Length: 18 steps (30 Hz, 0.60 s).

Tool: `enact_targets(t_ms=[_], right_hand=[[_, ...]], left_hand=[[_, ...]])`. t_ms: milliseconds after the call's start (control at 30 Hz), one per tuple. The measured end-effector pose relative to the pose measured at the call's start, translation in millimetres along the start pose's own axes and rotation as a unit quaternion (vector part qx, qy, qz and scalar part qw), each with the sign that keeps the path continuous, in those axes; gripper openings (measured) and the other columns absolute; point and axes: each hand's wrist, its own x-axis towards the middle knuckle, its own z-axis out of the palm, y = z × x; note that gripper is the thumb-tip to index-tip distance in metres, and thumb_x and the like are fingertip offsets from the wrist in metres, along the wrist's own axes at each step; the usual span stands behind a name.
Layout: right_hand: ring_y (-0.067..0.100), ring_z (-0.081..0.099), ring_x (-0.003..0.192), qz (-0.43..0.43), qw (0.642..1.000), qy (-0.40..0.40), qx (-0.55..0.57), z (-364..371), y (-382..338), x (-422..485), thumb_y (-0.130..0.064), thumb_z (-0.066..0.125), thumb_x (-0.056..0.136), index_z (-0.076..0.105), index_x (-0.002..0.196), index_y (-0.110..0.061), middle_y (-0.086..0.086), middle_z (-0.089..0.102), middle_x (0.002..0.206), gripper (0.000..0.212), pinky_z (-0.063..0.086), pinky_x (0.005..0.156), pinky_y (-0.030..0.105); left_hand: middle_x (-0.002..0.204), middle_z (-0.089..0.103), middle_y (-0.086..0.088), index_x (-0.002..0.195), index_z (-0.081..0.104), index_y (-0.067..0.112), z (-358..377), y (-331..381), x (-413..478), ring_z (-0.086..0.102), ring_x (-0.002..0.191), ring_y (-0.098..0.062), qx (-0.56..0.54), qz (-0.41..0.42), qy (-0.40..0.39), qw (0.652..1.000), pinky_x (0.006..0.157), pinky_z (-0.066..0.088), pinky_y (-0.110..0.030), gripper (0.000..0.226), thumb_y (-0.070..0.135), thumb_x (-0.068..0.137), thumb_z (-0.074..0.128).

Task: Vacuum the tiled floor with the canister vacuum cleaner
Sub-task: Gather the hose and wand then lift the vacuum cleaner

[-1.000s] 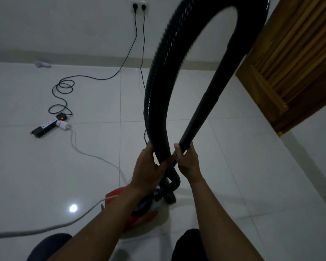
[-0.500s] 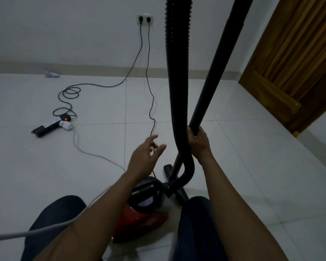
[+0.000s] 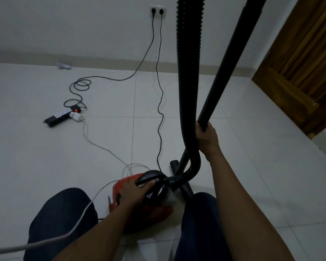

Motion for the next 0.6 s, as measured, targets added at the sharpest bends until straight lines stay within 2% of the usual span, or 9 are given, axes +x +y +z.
enact_targets(t_ms=[100, 167, 300, 433, 500, 600], right_hand=[[0.012, 0.059, 0.064, -0.011, 1.0, -0.011, -0.005, 5, 2, -2, -0.06, 0.053, 0.09, 0.056, 0.092, -0.018, -0.005, 0.062, 0.073, 0.042, 0.05, 0.064, 0.035], [0.014, 0.063, 0.071, -0.016, 1.0, -0.014, 0.002, 8, 2, -7, -0.059, 0.054, 0.092, 0.058, 0.1, -0.018, -0.002, 0.065, 0.081, 0.041, 0.052, 0.067, 0.035], [0.016, 0.067, 0.084, -0.019, 1.0, -0.019, 0.008, 11, -3, -7, -0.059, 0.054, 0.093, 0.058, 0.109, -0.021, 0.0, 0.068, 0.092, 0.042, 0.055, 0.075, 0.036], [0.013, 0.066, 0.086, -0.004, 1.0, -0.011, 0.007, 7, -5, -2, -0.056, 0.053, 0.095, 0.057, 0.112, -0.023, -0.003, 0.067, 0.095, 0.038, 0.053, 0.077, 0.034], [0.013, 0.065, 0.087, 0.006, 1.0, -0.008, 0.009, 5, -4, 0, -0.056, 0.052, 0.095, 0.057, 0.111, -0.023, -0.003, 0.066, 0.096, 0.037, 0.054, 0.08, 0.037], [0.016, 0.066, 0.089, 0.017, 1.0, -0.006, 0.007, 4, -3, 7, -0.057, 0.053, 0.093, 0.058, 0.111, -0.023, -0.002, 0.067, 0.097, 0.039, 0.055, 0.085, 0.042]], left_hand=[[0.08, 0.073, 0.01, 0.093, 0.071, 0.033, 4, -5, -3, 0.069, 0.076, -0.006, -0.024, 0.021, 0.007, 0.999, 0.073, 0.06, -0.035, 0.07, 0.092, 0.06, 0.056], [0.08, 0.073, 0.009, 0.092, 0.07, 0.033, 6, -12, -3, 0.07, 0.075, -0.006, -0.023, 0.025, 0.02, 0.999, 0.07, 0.061, -0.036, 0.068, 0.092, 0.06, 0.058], [0.098, 0.066, 0.003, 0.101, 0.068, 0.027, 17, -31, 10, 0.065, 0.085, -0.011, -0.02, -0.012, 0.048, 0.999, 0.076, 0.06, -0.036, 0.081, 0.093, 0.055, 0.061], [0.116, 0.062, -0.004, 0.11, 0.067, 0.022, 10, -19, 6, 0.064, 0.094, -0.014, -0.018, -0.033, 0.029, 0.999, 0.086, 0.058, -0.034, 0.091, 0.093, 0.053, 0.063], [0.126, 0.051, -0.008, 0.117, 0.066, 0.018, -2, 5, -9, 0.058, 0.104, -0.019, -0.024, -0.028, 0.019, 0.999, 0.094, 0.05, -0.03, 0.084, 0.08, 0.061, 0.071], [0.13, 0.042, -0.012, 0.124, 0.063, 0.013, -5, 12, -10, 0.048, 0.099, -0.017, -0.02, -0.04, 0.009, 0.999, 0.088, 0.043, -0.025, 0.077, 0.064, 0.069, 0.077]])
